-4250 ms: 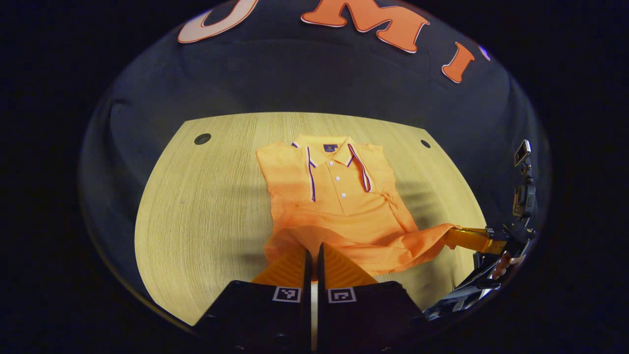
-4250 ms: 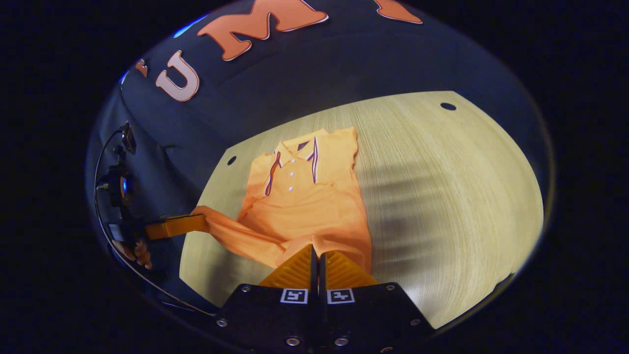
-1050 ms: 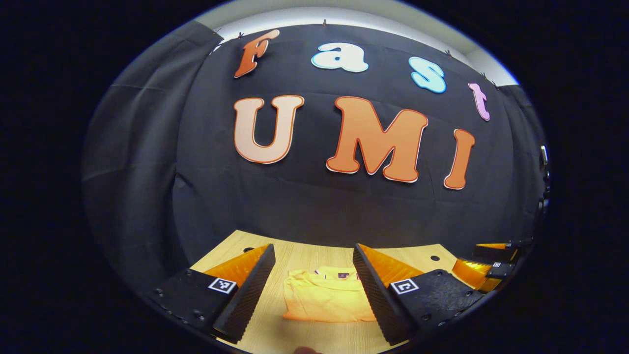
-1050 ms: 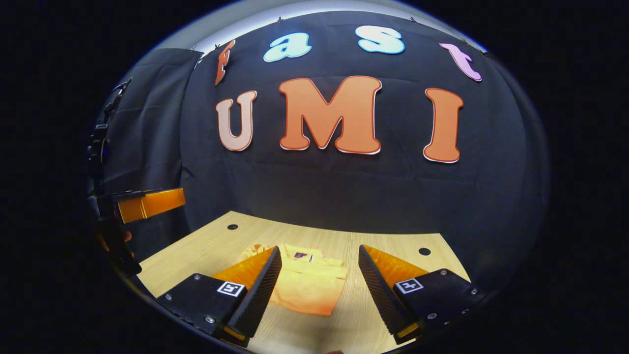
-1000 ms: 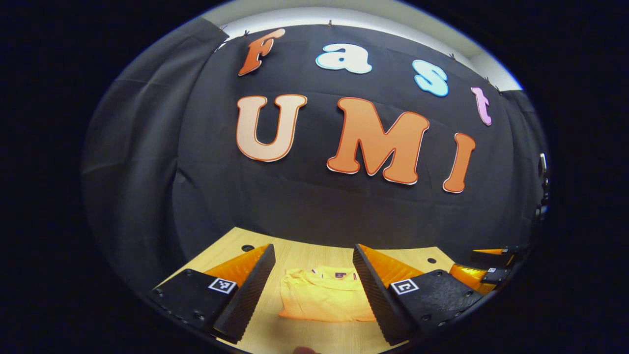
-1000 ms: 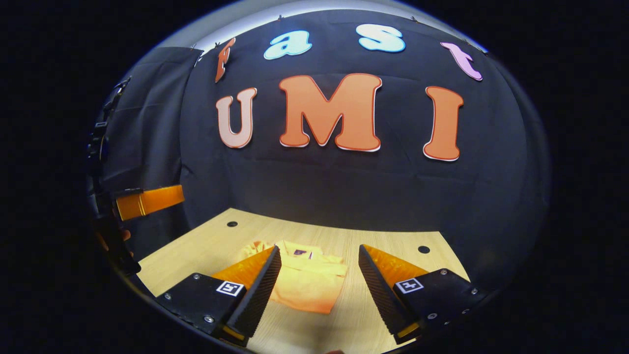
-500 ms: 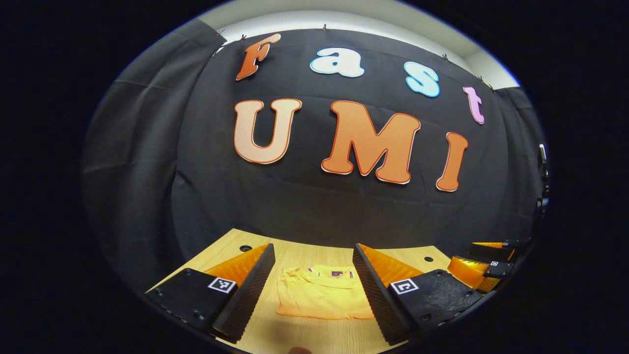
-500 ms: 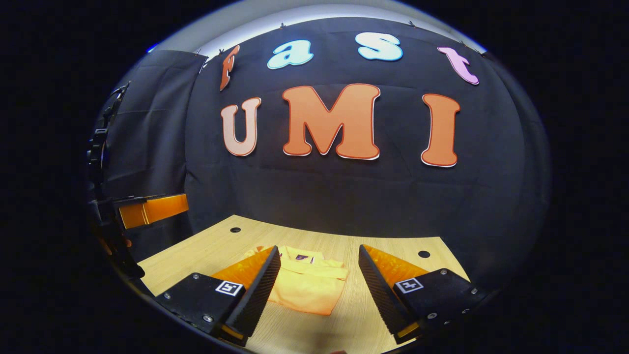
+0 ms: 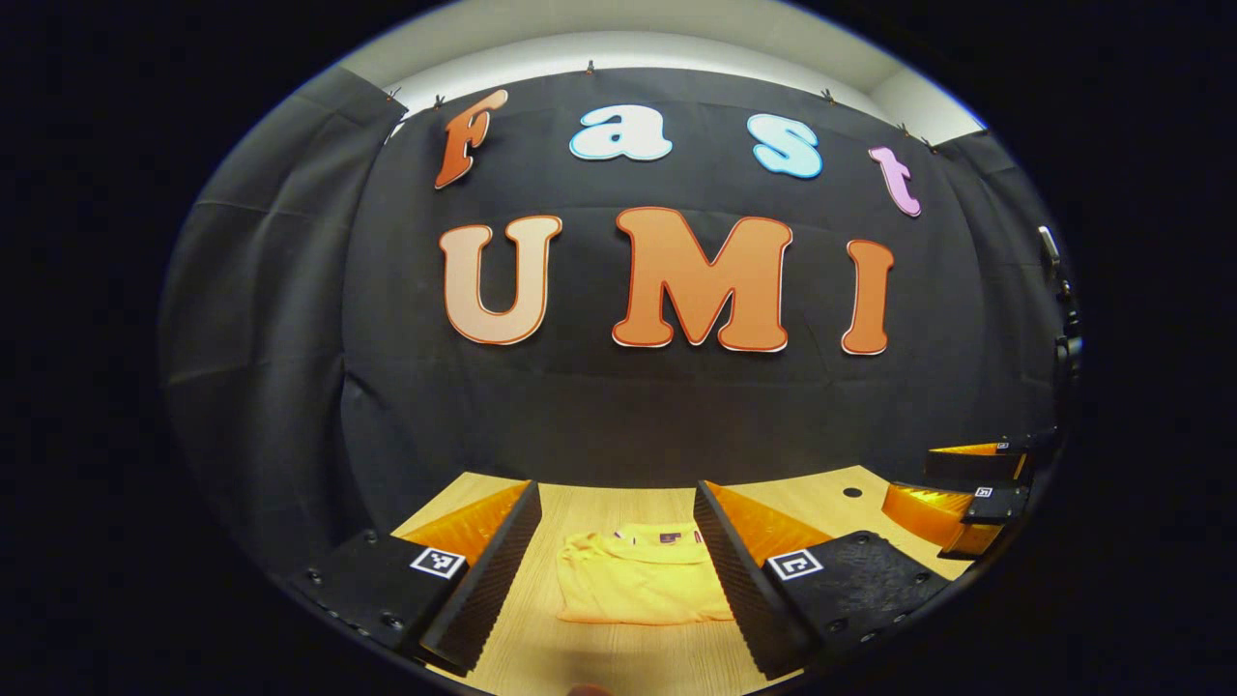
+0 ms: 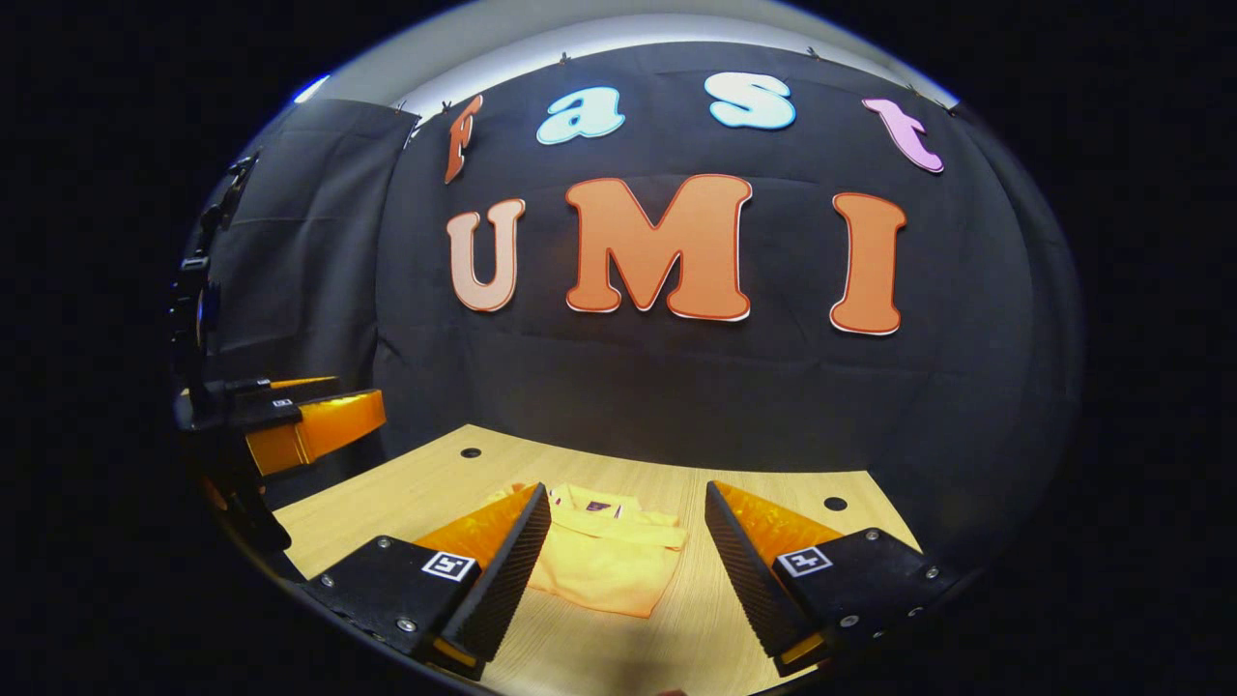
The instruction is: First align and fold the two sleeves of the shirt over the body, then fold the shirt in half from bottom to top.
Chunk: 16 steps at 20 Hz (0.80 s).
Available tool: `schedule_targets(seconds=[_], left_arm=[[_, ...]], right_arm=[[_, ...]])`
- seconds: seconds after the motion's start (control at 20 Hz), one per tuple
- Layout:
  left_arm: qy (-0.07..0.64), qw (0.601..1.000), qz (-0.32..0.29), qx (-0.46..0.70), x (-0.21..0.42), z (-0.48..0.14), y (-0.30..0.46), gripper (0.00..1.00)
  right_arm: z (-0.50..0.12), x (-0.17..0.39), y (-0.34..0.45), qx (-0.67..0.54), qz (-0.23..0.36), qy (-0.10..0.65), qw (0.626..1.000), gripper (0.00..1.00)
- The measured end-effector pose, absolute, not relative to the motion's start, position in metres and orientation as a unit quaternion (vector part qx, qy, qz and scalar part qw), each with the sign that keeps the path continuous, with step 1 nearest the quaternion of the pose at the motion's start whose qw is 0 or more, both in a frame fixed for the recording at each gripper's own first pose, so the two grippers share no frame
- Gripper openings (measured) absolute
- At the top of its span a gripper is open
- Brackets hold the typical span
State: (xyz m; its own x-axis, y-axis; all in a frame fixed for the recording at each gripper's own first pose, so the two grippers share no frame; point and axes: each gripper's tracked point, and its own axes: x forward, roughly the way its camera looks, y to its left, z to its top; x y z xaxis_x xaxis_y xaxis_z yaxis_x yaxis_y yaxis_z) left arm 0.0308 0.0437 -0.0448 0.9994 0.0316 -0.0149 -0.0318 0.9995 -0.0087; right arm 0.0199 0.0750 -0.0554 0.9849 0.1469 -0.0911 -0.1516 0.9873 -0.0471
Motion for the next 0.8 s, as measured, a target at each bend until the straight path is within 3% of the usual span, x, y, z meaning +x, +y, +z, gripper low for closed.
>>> schedule_targets(seconds=[0.55, 0.8], left_arm=[[0.014, 0.999, 0.026, 0.017, -0.007, -0.057, 0.04, 0.97], [0.004, 1.0, 0.021, 0.02, -0.004, -0.051, 0.049, 0.97]], right_arm=[[-0.055, 0.003, 0.088, -0.026, 0.109, 0.026, 0.993, 0.98], [-0.051, 0.001, 0.094, -0.023, 0.099, 0.021, 0.995, 0.98]])
